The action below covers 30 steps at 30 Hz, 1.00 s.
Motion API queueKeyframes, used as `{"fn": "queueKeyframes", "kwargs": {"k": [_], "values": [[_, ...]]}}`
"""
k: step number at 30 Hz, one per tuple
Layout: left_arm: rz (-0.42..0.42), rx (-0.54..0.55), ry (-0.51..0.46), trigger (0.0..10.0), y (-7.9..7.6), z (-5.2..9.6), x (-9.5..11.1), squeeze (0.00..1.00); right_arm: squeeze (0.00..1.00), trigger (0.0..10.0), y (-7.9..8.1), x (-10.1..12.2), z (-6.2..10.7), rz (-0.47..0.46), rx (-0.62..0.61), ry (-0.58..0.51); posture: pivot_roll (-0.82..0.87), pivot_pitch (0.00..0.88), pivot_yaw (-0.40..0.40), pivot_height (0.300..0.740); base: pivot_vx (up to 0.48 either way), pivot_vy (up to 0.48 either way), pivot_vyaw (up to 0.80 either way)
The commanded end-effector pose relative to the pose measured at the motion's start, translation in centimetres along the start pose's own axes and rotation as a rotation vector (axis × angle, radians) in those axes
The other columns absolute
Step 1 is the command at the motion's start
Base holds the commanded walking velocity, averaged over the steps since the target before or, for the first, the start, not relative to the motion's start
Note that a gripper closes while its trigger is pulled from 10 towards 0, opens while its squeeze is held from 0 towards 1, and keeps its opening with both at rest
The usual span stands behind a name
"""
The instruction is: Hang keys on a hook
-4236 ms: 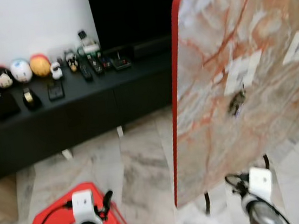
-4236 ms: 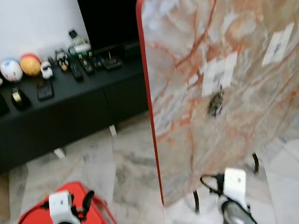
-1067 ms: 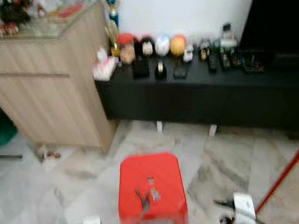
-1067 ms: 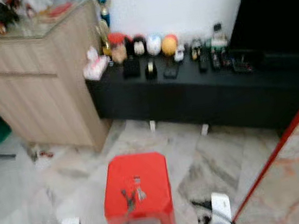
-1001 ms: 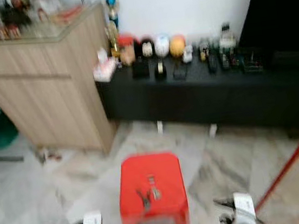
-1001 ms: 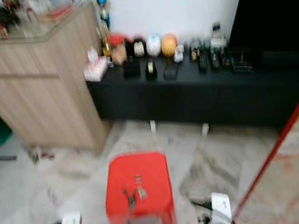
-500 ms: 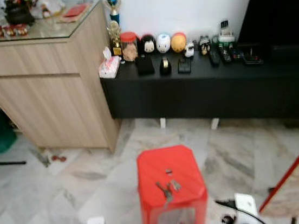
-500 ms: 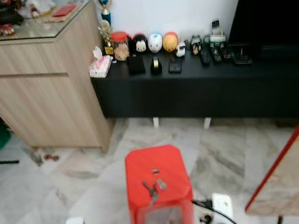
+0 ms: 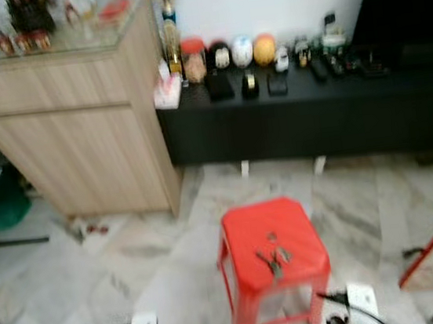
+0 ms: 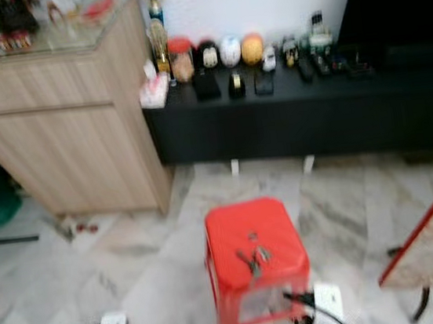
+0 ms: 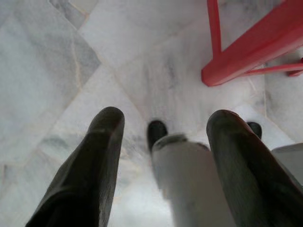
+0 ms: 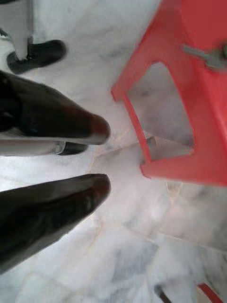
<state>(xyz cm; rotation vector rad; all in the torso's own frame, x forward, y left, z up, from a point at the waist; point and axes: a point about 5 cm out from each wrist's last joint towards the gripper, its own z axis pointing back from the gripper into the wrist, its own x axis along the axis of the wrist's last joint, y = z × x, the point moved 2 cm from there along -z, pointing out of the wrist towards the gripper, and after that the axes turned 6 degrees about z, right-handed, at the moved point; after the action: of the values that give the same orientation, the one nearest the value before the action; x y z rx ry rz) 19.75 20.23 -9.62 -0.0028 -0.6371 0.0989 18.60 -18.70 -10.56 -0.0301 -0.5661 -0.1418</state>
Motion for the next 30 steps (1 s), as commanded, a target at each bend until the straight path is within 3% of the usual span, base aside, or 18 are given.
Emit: {"fn": "queueKeyframes", "kwargs": {"k": [1,19,23,30], "values": [[0.001,0.010,0.017,10.0,0.6,0.2,-0.6,0.00,0.00,10.0,0.5,0.4,-0.1,0.001,0.014,-0.010,-0.03,0.016,-0.030,0.740,0.000,0.000,0.00],[-0.006,0.015,-0.001,10.0,1.1,0.0,0.7,0.00,0.00,10.0,0.6,0.4,-0.1,0.008,0.014,-0.012,-0.03,0.000,-0.026,0.740,0.000,0.000,0.00],[-0.009,0.018,0.009,10.0,1.3,0.4,-0.8,0.00,0.00,10.0,0.5,0.3,0.0,0.033,0.017,-0.013,-0.03,0.000,-0.025,0.740,0.277,0.000,0.00],[-0.007,0.019,0.006,10.0,1.6,0.5,-1.1,0.00,0.00,10.0,0.6,0.2,0.0,0.016,0.020,-0.009,-0.03,0.000,-0.030,0.740,0.121,0.000,0.44]]}}
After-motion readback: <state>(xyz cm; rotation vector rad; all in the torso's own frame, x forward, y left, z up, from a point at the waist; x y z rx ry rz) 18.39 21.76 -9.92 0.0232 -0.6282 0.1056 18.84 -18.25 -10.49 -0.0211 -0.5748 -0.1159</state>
